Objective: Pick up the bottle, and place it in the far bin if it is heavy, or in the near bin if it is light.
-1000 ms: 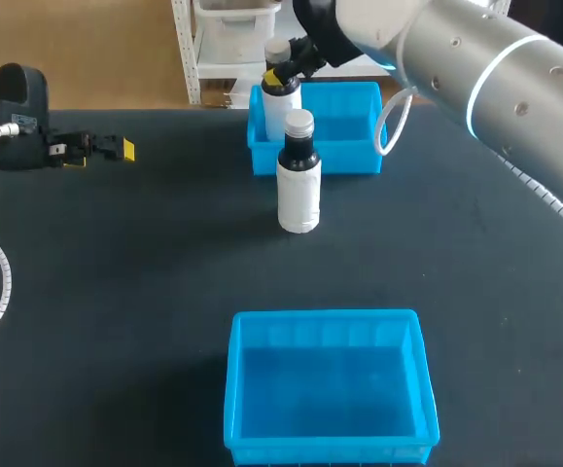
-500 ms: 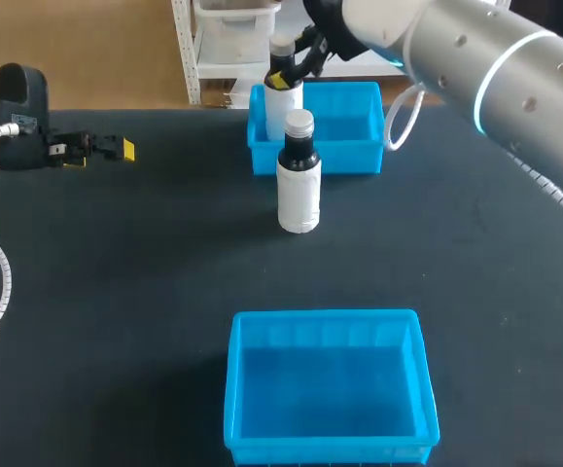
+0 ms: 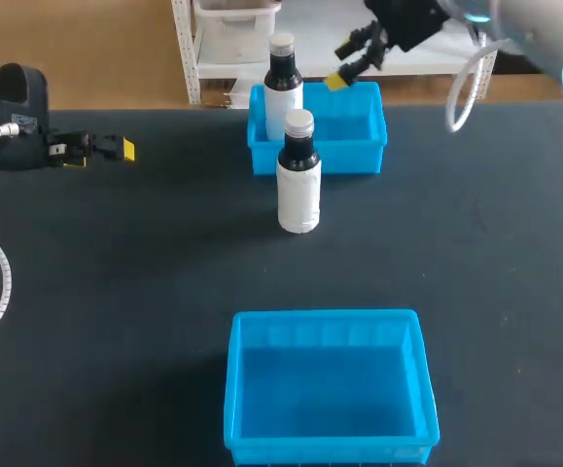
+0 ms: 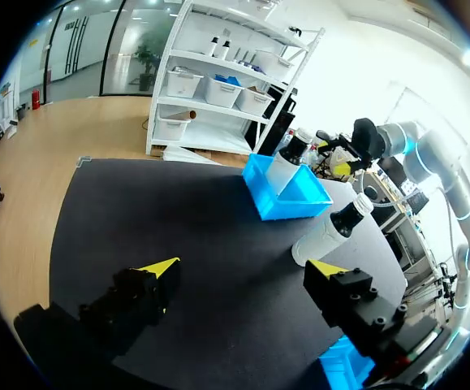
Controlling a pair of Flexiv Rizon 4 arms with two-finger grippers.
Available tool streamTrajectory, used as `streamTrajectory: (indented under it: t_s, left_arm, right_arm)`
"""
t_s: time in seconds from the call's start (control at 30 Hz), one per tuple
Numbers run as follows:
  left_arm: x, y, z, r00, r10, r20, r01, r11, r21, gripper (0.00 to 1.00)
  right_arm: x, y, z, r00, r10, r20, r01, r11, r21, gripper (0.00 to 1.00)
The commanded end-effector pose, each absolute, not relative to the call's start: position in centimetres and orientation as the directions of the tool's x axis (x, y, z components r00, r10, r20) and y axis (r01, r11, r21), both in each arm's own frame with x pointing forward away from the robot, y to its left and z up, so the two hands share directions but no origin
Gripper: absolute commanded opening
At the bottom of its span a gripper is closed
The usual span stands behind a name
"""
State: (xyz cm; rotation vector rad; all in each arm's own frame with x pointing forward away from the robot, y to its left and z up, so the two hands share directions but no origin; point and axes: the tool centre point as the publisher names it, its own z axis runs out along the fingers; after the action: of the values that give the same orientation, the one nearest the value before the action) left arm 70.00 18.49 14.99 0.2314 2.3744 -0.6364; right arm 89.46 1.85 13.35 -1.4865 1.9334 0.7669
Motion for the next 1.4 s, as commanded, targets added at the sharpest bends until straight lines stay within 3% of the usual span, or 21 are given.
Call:
streamTrajectory:
  t_s: [0.03, 0.4, 0.9, 1.4]
  left_arm:
    - [70.0, 18.5, 15.0, -0.767, 0.0, -0.642, 0.321, 0.866, -0.383, 1.0]
    - [70.0, 18.5, 15.0, -0.767, 0.0, -0.642, 0.321, 0.866, -0.383, 1.0]
    - [70.0, 18.5, 15.0, -0.767, 0.0, -0.642, 0.321, 0.866, -0.383, 1.0]
    - [70.0, 18.5, 15.0, -0.767, 0.0, -0.642, 0.321, 0.866, -0.383, 1.0]
  right_arm:
    - [86.6, -1.5, 14.7, -0.205, -0.635, -0.745, -0.978, 0.098, 0.185, 1.0]
    - [80.3, -3.6, 15.4, -0.143, -0.657, -0.74, -0.989, 0.06, 0.138, 1.0]
    - [77.7, -1.0, 14.5, -0.158, -0.63, -0.76, -0.983, 0.174, 0.06, 1.0]
    - [75.8, 2.9, 13.2, -0.17, -0.617, -0.768, -0.982, 0.167, 0.082, 1.0]
